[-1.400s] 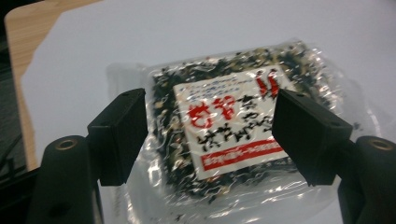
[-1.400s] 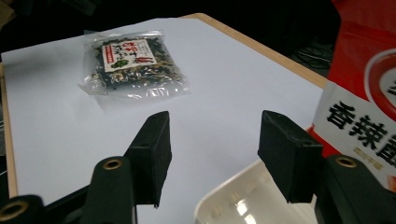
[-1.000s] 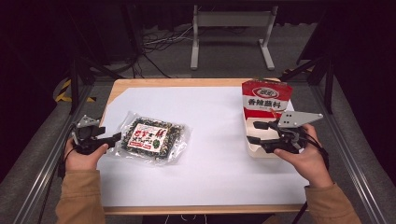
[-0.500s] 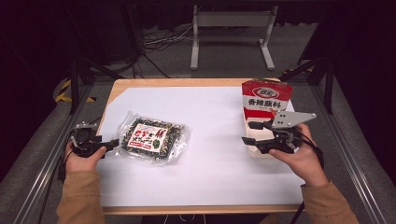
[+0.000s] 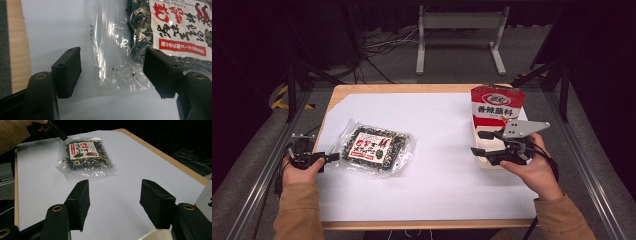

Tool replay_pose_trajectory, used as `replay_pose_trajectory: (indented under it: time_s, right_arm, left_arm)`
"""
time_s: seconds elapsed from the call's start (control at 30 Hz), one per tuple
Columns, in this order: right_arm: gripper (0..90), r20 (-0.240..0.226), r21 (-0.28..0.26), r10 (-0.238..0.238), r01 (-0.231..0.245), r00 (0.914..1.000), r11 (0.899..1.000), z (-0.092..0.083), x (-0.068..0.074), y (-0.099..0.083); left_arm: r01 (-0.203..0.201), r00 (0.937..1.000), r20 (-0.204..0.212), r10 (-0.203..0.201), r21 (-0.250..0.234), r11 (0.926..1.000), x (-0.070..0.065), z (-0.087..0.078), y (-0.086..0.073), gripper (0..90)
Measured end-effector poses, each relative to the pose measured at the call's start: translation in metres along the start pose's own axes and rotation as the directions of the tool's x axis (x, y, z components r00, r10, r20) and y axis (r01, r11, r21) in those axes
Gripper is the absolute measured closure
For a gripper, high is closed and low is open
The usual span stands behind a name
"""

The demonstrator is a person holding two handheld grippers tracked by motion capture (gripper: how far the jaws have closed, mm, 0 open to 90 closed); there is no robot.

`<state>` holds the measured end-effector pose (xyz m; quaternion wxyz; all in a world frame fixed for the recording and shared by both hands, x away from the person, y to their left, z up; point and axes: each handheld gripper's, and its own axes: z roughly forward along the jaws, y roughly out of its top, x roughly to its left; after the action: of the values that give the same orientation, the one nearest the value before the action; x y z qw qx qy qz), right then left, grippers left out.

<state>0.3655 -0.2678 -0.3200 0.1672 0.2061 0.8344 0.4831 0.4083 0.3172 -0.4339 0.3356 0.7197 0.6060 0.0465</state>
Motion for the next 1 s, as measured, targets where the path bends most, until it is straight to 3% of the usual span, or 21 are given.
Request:
replay_pose_trajectory:
  time_s: [0.17, 0.3, 0.5, 0.7, 0.8, 1.0]
  right_arm:
    - [39.7, -0.002, 0.002, -0.001, 0.001, 1.0, 1.0, 0.001, 0.001, 0.0]
    - [39.6, -0.002, 0.001, -0.002, 0.002, 1.0, 1.0, 0.001, 0.001, 0.0]
    - [39.6, -0.004, 0.001, -0.003, 0.003, 1.0, 1.0, 0.002, 0.002, 0.0]
    - [39.5, -0.002, 0.005, 0.001, -0.001, 1.0, 1.0, 0.003, 0.002, -0.001]
    - [39.5, -0.003, 0.005, -0.001, 0.001, 1.0, 1.0, 0.004, 0.003, -0.001]
    - [39.5, 0.0, 0.004, 0.001, -0.001, 1.0, 1.0, 0.004, 0.003, -0.002]
  left_arm:
    - [0.005, 0.9993, 0.036, -0.006, 0.031, 0.9995, -0.002, 0.003, 0.0, 36.7]
    - [0.01, 0.9994, 0.031, -0.011, 0.036, 0.9993, -0.003, 0.004, -0.001, 38.4]
    - [0.016, 0.9999, 0.002, -0.016, 0.047, 0.9988, -0.006, 0.005, 0.0, 46.0]
    - [-0.003, 0.9994, -0.036, 0.004, 0.055, 0.9985, -0.012, 0.008, 0.002, 51.5]
    - [-0.035, 0.9964, -0.075, 0.039, 0.054, 0.998, -0.019, 0.01, 0.001, 54.4]
    - [-0.066, 0.9923, -0.1, 0.073, 0.067, 0.9955, -0.032, 0.017, 0.003, 67.5]
